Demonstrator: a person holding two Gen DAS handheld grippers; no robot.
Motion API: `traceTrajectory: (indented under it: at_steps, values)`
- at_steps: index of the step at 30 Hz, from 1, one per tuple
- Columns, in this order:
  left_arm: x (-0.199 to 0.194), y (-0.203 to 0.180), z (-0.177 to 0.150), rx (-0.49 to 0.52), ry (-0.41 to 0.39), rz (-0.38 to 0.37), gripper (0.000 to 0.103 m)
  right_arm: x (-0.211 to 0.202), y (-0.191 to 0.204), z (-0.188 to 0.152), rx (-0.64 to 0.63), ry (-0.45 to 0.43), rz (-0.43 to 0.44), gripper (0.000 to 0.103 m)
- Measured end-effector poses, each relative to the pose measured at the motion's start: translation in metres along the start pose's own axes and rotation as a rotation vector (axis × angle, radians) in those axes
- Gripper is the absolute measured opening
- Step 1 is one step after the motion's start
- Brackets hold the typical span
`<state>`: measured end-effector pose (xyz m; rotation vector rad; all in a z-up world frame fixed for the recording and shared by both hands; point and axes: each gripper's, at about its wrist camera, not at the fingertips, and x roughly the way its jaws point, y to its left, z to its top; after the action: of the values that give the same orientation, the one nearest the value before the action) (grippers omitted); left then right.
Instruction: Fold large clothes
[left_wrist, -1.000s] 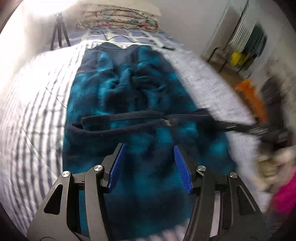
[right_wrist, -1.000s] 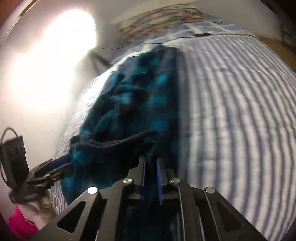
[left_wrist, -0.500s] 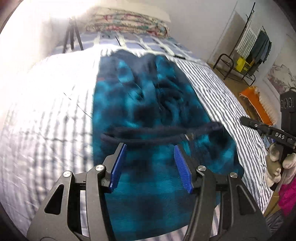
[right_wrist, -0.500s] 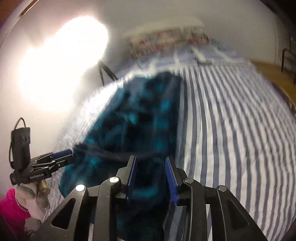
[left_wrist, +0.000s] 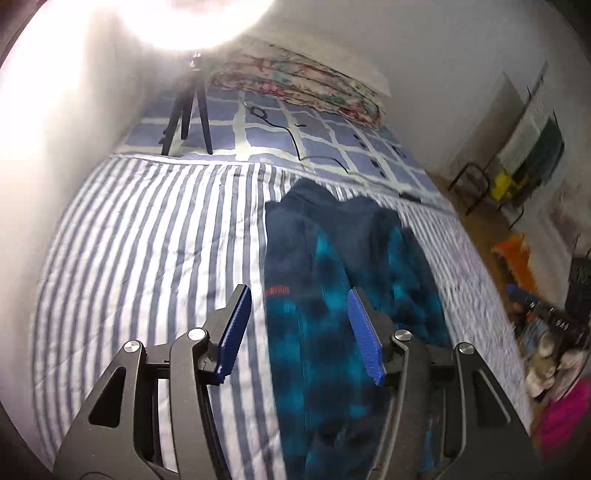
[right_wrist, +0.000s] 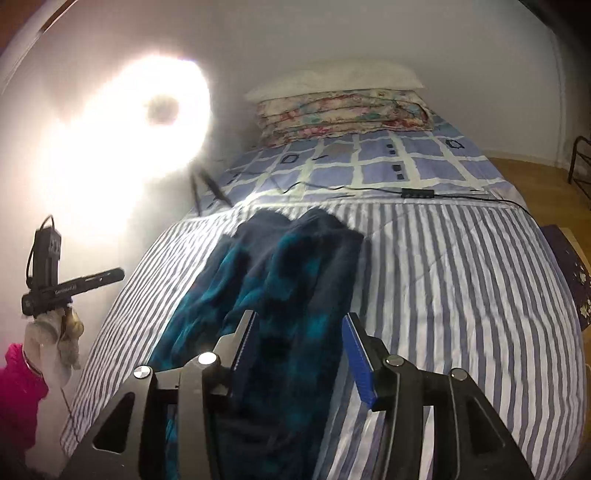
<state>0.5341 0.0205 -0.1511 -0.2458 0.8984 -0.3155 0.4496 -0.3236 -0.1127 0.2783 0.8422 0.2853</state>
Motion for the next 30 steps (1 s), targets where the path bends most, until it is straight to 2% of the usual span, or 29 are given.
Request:
traceTrajectory:
  at_steps: [3,6,16,24,30]
  values:
    - [0.026,0.009,0.016,-0.039,0.026,-0.033,0.057,0.023,-0.019,0.016,0.059,0.004,0.018,0.051]
    - [0.055,0.019,0.029,-0.087,0.035,-0.055,0.057,0.047,-0.03,0.025,0.063,0.019,0.002,0.052]
    - [0.13,0.043,0.042,-0.172,0.094,-0.085,0.057,0.12,-0.062,0.037,0.112,0.058,0.029,0.052]
    - [0.172,0.05,0.047,-0.159,0.12,-0.042,0.057,0.166,-0.072,0.05,0.147,0.068,0.067,0.052]
    - [0.198,0.037,0.055,-0.113,0.129,-0.008,0.057,0.199,-0.061,0.059,0.108,0.097,0.039,0.052]
